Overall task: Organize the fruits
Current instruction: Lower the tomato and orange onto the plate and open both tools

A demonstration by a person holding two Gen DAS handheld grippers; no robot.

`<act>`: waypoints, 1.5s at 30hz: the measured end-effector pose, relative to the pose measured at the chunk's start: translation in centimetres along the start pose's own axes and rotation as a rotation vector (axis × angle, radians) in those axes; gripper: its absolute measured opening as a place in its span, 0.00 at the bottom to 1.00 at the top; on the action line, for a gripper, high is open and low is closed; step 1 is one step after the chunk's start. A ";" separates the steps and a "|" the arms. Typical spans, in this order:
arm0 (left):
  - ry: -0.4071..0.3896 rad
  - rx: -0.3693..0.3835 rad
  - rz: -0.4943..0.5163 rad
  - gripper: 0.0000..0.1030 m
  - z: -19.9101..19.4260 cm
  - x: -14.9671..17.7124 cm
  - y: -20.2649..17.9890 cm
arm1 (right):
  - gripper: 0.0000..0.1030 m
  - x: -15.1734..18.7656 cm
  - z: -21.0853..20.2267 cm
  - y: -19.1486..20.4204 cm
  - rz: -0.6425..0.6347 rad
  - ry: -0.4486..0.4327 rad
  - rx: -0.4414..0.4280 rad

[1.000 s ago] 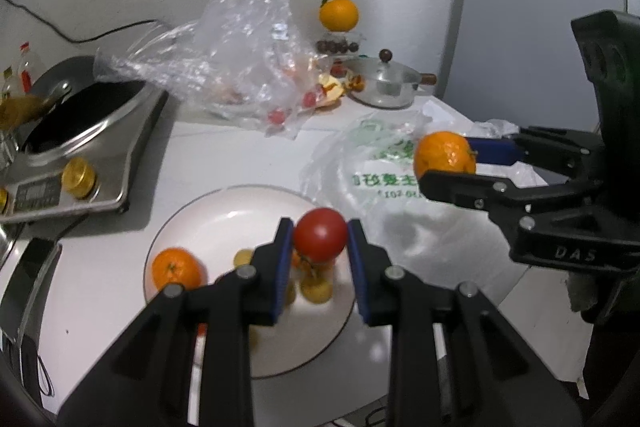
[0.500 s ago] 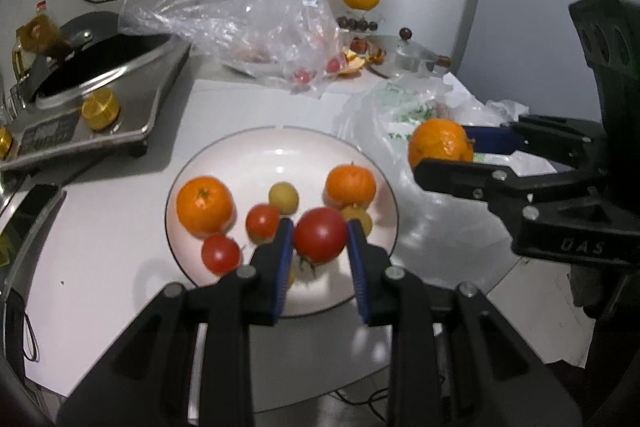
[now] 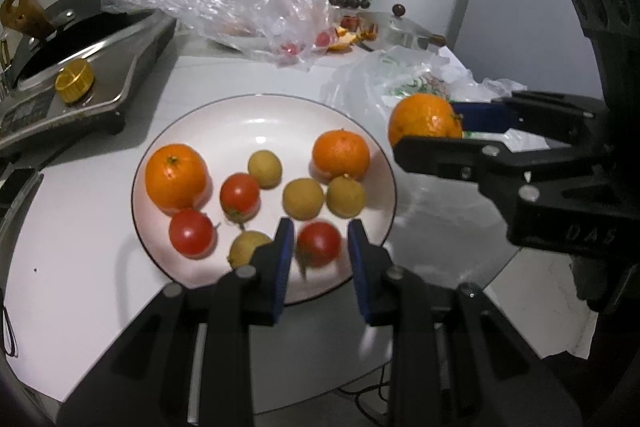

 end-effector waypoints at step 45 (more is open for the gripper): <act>-0.143 -0.182 -0.168 0.58 -4.7 -2.6 12.9 | 0.47 -7.3 8.2 5.2 -0.092 0.022 -0.078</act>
Point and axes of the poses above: each gripper's, at about its wrist camera, not at the fingertips, and z roughly the way its jaws point, y to its left, x to its underside, the point moved 3 cm from there along z, roughly the way its jaws point, and after that the axes turned 9 degrees about x, right-handed, at the moved point
